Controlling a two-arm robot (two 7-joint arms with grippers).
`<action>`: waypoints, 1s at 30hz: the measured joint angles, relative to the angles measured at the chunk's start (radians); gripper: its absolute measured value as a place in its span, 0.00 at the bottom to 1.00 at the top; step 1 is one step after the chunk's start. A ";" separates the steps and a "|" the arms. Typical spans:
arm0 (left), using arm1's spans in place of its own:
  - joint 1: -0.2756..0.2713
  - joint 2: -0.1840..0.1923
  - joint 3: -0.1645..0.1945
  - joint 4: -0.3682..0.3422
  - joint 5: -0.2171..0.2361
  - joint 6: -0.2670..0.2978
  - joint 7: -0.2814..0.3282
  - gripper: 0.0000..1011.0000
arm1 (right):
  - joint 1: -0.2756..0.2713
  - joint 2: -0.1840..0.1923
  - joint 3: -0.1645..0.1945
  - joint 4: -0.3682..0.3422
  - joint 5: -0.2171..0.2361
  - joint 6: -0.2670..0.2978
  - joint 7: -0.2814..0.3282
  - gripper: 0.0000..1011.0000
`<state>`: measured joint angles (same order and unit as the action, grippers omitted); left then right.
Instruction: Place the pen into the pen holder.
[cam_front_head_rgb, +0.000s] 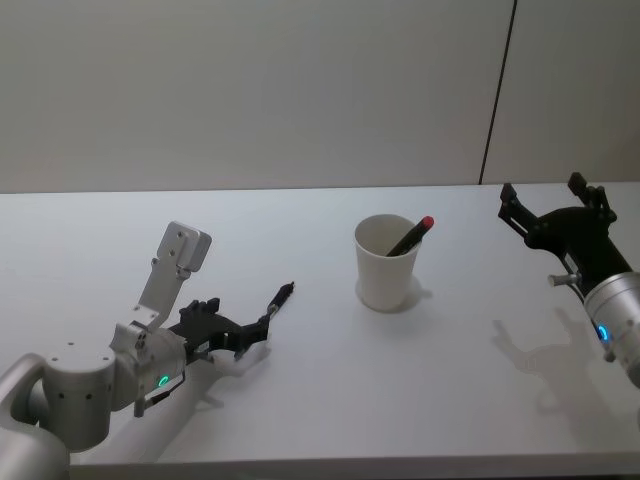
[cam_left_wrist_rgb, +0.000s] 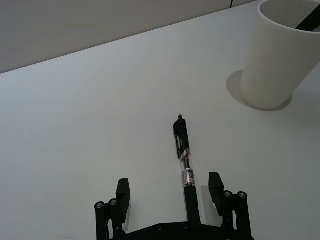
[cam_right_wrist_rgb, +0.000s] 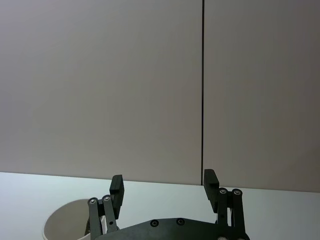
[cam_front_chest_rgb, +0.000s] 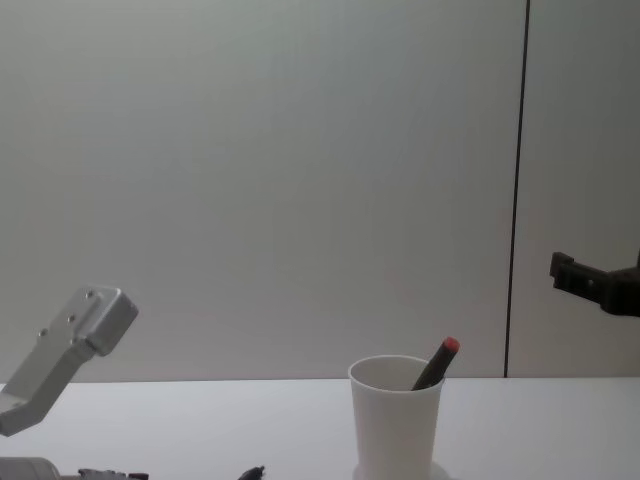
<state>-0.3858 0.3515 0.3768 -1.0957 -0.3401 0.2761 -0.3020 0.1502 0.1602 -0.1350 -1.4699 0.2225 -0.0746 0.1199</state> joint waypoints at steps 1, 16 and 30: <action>0.000 0.000 0.000 0.000 0.000 0.000 0.000 0.99 | 0.000 0.000 0.000 0.000 0.000 0.000 0.000 0.99; -0.013 -0.007 0.004 0.004 0.034 0.031 -0.006 0.99 | 0.000 0.000 0.000 0.000 0.000 0.000 0.000 0.99; -0.026 -0.017 0.012 0.009 0.055 0.058 -0.008 0.93 | 0.000 0.000 0.000 0.000 0.000 0.000 0.000 0.99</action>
<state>-0.4119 0.3345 0.3885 -1.0867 -0.2849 0.3340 -0.3100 0.1502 0.1602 -0.1349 -1.4699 0.2225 -0.0745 0.1199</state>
